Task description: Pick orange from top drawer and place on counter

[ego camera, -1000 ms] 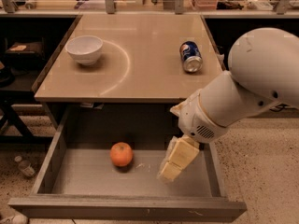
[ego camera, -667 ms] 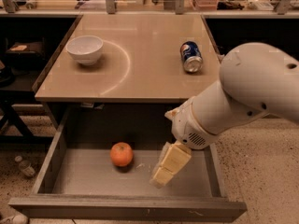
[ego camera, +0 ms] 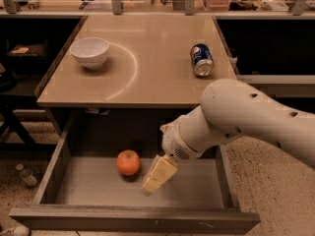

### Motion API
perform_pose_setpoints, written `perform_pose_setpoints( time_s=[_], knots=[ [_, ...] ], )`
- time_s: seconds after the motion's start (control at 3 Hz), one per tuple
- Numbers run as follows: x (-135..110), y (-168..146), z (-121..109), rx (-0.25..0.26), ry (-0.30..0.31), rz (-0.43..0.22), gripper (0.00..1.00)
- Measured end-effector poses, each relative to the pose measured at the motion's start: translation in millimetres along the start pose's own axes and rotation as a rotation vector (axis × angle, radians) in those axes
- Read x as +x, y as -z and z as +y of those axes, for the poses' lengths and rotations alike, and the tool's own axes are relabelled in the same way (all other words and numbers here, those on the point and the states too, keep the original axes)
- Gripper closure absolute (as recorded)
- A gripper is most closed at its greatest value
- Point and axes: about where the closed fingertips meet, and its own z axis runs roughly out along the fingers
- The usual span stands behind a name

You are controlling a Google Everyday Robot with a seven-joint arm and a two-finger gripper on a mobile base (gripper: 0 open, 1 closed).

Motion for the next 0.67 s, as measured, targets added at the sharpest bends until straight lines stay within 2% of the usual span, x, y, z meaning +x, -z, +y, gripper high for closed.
perform_pose_setpoints(
  time_s=[0.33,0.67],
  knots=[
    [2.2,-48.4,-24.5,0.022,-0.009,-0.016,0.0],
    [2.1,-49.2,-25.0,0.022,-0.009,-0.018,0.0]
  ],
)
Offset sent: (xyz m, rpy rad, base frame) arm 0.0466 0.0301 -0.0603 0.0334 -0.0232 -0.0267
